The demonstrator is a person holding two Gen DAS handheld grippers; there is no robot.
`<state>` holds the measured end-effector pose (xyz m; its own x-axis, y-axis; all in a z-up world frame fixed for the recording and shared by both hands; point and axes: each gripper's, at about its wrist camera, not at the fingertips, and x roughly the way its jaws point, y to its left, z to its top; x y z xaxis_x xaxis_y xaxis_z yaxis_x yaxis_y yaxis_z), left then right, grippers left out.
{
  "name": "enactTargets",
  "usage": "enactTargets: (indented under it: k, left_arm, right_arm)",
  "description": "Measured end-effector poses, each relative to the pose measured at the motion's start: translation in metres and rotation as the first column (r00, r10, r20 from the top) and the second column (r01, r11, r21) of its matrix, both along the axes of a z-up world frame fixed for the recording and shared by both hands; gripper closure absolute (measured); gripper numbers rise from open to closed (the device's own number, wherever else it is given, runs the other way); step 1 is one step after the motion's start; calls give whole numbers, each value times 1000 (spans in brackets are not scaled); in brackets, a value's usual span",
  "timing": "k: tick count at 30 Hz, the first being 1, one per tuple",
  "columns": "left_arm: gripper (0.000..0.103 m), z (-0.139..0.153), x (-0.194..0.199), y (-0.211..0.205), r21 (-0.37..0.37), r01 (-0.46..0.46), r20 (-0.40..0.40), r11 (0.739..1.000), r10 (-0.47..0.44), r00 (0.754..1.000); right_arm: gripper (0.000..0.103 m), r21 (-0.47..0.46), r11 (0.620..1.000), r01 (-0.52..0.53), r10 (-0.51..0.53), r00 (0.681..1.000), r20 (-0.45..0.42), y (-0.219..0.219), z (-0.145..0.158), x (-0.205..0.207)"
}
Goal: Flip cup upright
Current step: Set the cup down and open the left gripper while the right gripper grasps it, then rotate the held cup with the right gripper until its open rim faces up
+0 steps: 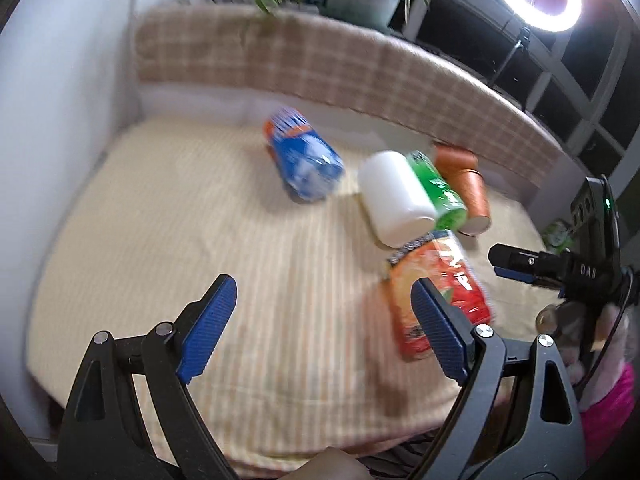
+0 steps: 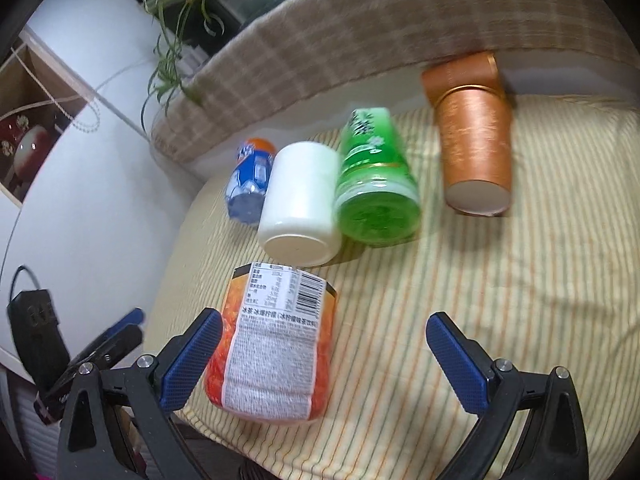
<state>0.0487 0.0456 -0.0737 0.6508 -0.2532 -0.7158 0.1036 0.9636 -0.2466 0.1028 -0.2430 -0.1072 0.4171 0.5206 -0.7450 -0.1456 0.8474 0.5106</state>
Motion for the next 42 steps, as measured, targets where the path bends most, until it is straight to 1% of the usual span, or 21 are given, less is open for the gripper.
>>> enactTargets:
  k: [3,7,13,18,21,23,24,26,31,34,38,42]
  left_arm:
    - [12,0,-9,9,-3,-12,5,1000,13,1000]
    - [12,-2,-20,9,6,-15,3,1000,15,1000]
    - [12,-5,-32,9,15,-15,-4,1000,15,1000]
    - [12,-7,-35,9,16,-22,-1,1000,22,1000]
    - [12,-8,-35,8,16,-20,-4,1000,20,1000]
    - [12,-9,-35,8,16,-18,-6,1000,19,1000]
    - [12,-9,-34,7,17,-19,-7,1000,19,1000]
    - [12,-9,-34,7,20,-20,-7,1000,20,1000]
    - [12,-7,-34,2,37,-18,14,999,17,1000]
    - [12,-5,-35,-2,46,-10,25,999,9,1000]
    - [12,-3,-35,-5,49,-5,32,999,3,999]
    - [12,-3,-34,-6,46,-2,33,999,0,999]
  right_arm:
    - [0,-4,999,-38,38,998,-40,11,-5,12]
    - [2,9,996,-86,87,991,-99,21,-12,24]
    - [3,20,988,-154,155,972,-174,37,-21,42]
    - [6,45,982,-184,189,954,-232,45,-31,52]
    - [9,73,980,-187,200,943,-267,48,-41,58]
    - [13,112,977,-180,205,935,-289,48,-46,60]
    - [16,125,976,-179,209,933,-293,48,-47,61]
    - [20,132,973,-188,219,933,-285,52,-46,62]
    - [20,109,972,-209,230,941,-250,56,-38,57]
    - [20,93,975,-203,219,951,-219,56,-34,51]
    - [20,53,981,-187,193,967,-167,51,-25,44]
    - [20,-7,984,-177,176,981,-85,43,-10,34]
